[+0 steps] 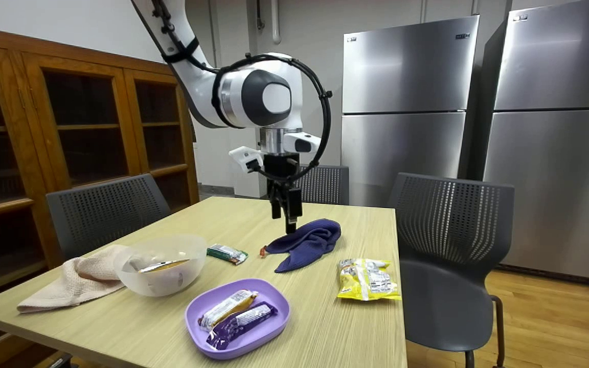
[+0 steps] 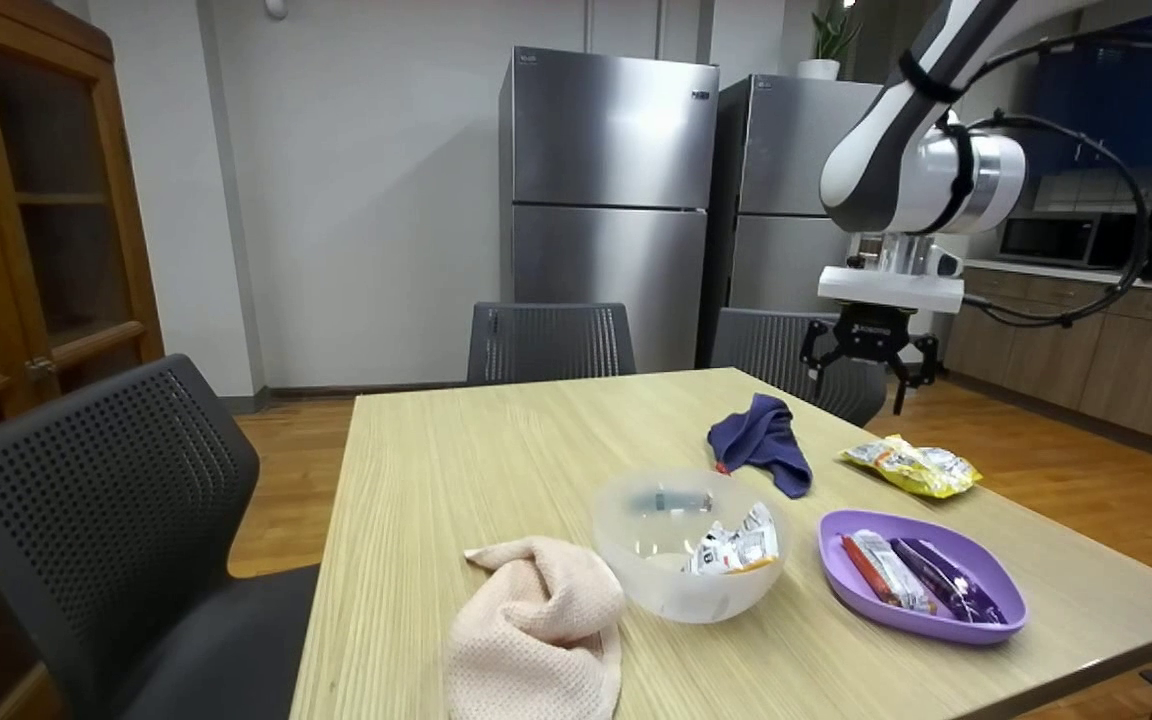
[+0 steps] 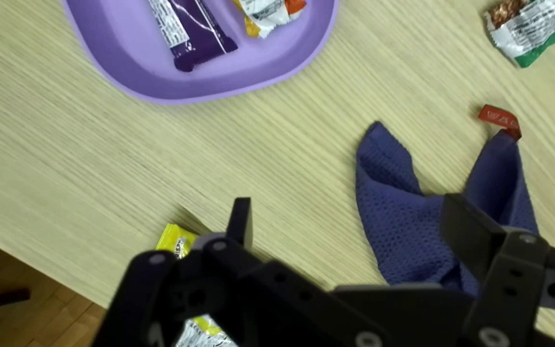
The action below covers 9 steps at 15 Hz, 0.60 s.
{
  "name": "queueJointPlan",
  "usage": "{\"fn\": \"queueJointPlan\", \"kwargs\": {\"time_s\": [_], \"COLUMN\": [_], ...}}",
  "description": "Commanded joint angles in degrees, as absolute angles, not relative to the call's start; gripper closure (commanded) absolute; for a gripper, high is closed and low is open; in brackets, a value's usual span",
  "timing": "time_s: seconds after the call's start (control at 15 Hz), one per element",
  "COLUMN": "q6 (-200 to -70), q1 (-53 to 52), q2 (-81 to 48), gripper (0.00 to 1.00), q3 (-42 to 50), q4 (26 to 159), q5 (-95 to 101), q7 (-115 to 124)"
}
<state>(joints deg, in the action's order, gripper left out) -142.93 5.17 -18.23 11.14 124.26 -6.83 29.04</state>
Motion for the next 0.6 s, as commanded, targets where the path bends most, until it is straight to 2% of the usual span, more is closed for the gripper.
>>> {"fn": "queueJointPlan", "kwargs": {"time_s": [0.0,0.53], "q6": [-138.95,-135.84], "q1": [7.34,9.67], "q2": [-22.72,-29.27], "gripper": [0.0,0.0], "q3": [11.62,14.24], "q4": [117.58,109.76], "q5": [-9.42,-9.06], "q7": [28.0,29.08]}}
